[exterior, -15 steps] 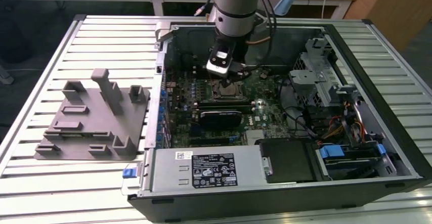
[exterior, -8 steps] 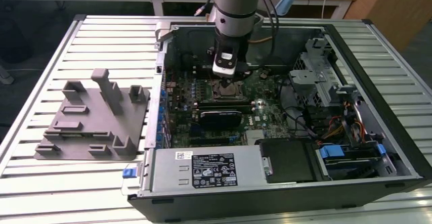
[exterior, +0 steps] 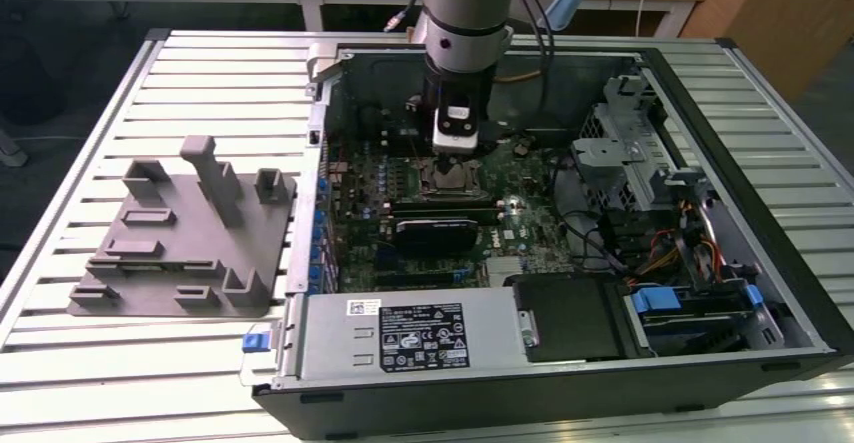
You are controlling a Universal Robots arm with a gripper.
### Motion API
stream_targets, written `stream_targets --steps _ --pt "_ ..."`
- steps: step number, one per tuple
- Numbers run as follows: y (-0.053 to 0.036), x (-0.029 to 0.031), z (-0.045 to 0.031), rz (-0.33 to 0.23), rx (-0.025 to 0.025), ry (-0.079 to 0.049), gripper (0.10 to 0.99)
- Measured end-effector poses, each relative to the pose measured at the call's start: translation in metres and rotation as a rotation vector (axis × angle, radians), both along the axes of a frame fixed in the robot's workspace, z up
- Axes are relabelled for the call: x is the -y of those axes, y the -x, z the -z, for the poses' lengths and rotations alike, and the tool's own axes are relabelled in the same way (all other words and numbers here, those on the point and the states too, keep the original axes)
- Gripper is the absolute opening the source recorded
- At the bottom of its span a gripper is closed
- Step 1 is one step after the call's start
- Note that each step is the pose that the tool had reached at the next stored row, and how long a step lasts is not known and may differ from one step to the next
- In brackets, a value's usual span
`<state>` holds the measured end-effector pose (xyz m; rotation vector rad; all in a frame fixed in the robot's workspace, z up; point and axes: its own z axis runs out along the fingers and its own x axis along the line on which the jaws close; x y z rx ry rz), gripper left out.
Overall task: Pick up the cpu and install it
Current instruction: 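Close the cpu cover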
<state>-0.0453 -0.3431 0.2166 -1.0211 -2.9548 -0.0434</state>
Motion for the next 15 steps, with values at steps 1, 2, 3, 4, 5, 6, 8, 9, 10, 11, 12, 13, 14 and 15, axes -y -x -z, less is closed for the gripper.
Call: stream_targets --steps 1,2,3,4,5,6,8,9,10,11,12,13,14,15 --pt "0.0 0.0 0.0 -0.018 0.0 0.0 0.106" --pt "0.0 0.0 0.0 -0.037 0.0 0.0 0.106" --pt "0.0 0.0 0.0001 -0.055 0.0 0.0 0.106" --pt "0.0 0.0 0.0001 -0.073 0.0 0.0 0.106" --pt "0.0 0.0 0.0001 -0.091 0.0 0.0 0.106" --pt "0.0 0.0 0.0001 -0.109 0.0 0.0 0.106" --pt "0.0 0.0 0.0002 -0.147 0.0 0.0 0.106" --pt "0.0 0.0 0.0002 -0.165 0.0 0.0 0.106" --pt "0.0 0.0 0.0002 -0.183 0.0 0.0 0.106" --pt "0.0 0.0 0.0003 -0.201 0.0 0.0 0.106" --pt "0.0 0.0 0.0003 -0.218 0.0 0.0 0.106" --pt "0.0 0.0 0.0003 -0.237 0.0 0.0 0.106" --pt "0.0 0.0 0.0004 -0.255 0.0 0.0 0.106" --pt "0.0 0.0 0.0004 -0.274 0.0 0.0 0.106"
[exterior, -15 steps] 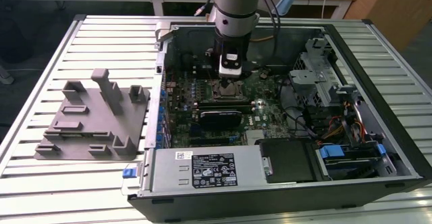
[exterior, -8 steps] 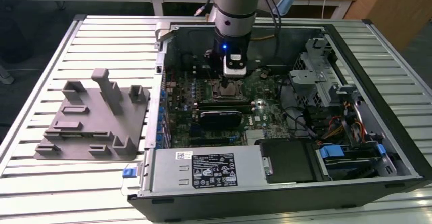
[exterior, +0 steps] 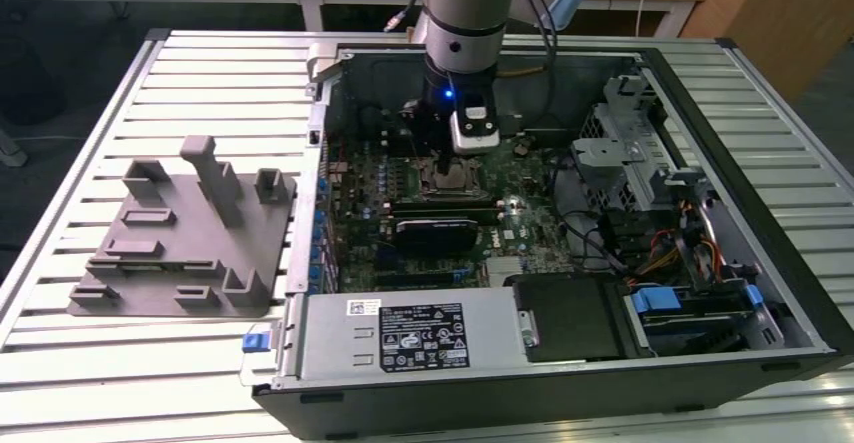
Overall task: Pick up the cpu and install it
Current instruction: 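Close the cpu cover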
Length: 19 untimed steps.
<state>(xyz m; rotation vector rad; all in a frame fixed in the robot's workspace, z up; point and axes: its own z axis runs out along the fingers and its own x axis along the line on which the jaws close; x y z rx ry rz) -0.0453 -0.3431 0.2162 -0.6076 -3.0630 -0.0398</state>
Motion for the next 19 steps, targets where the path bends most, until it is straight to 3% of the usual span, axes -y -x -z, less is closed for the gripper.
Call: stream_targets --steps 19 --pt "0.0 0.0 0.0025 -0.334 0.0003 -0.003 0.106"
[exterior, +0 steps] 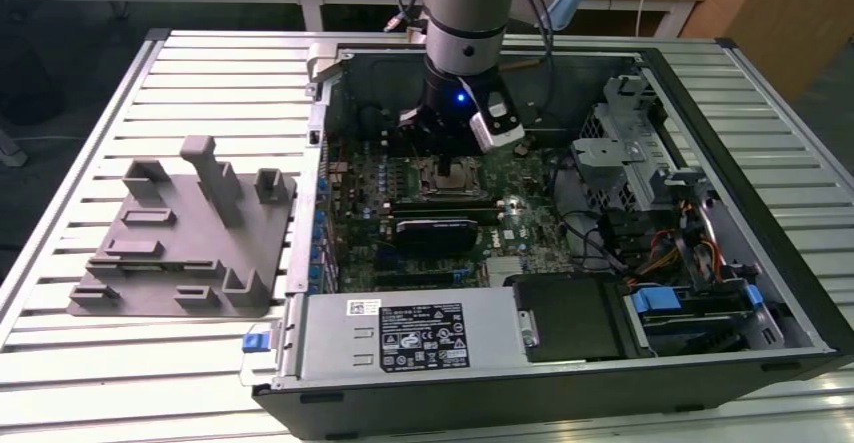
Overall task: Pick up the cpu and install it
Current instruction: 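Close the cpu cover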
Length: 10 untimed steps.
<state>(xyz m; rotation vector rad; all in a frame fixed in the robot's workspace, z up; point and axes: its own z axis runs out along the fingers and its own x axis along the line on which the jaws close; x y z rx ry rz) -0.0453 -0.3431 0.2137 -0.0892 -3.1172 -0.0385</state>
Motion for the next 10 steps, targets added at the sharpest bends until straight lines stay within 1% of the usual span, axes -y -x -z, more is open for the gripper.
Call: stream_targets --steps 5,10 --pt "0.0003 0.0 0.0001 -0.001 0.0 0.0 0.106" --pt "0.0032 0.0002 0.0023 -0.001 0.0 0.0 0.106"
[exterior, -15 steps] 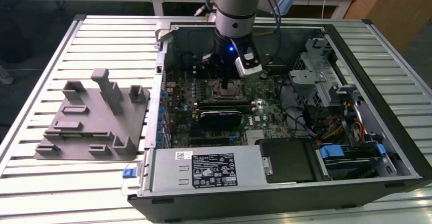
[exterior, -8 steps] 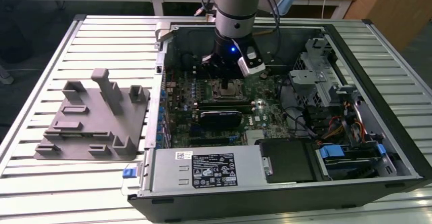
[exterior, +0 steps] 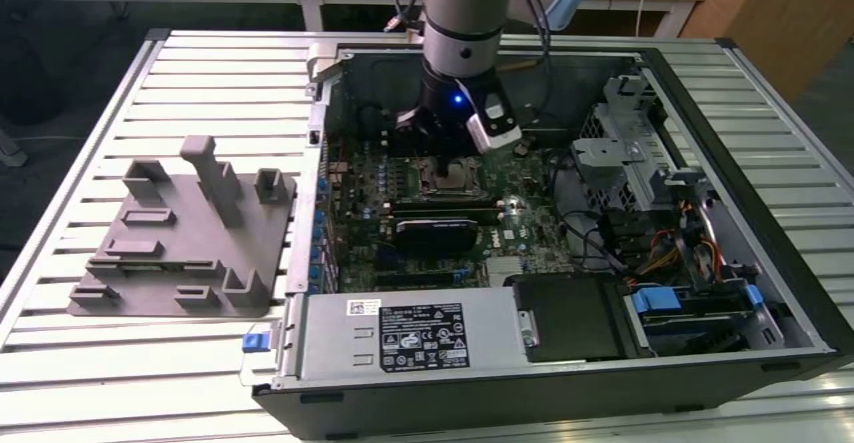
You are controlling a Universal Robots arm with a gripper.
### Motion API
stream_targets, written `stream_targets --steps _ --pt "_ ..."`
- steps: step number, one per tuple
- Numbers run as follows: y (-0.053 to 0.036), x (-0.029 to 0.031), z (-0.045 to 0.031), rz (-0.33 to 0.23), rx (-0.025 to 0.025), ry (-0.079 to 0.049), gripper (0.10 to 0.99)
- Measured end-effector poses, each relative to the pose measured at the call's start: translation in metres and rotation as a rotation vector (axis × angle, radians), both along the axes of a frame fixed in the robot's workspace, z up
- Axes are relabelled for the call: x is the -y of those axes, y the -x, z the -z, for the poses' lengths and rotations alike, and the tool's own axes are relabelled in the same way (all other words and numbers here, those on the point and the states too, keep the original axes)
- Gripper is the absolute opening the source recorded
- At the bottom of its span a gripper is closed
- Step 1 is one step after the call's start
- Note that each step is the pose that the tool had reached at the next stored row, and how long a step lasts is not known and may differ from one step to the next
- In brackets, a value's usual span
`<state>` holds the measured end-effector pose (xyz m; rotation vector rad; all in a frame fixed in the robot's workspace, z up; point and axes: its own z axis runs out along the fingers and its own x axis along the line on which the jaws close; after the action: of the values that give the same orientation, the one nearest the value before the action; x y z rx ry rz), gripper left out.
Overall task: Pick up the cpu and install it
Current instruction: 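Close the cpu cover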
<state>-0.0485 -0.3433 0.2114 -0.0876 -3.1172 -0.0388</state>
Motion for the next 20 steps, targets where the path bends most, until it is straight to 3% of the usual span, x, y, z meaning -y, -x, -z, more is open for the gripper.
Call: stream_targets --steps 7,20 --pt "0.0087 0.0 0.0045 0.0 0.0 0.0 0.106" --pt "0.0126 0.0001 0.0115 0.0 -0.0001 0.0 0.106"
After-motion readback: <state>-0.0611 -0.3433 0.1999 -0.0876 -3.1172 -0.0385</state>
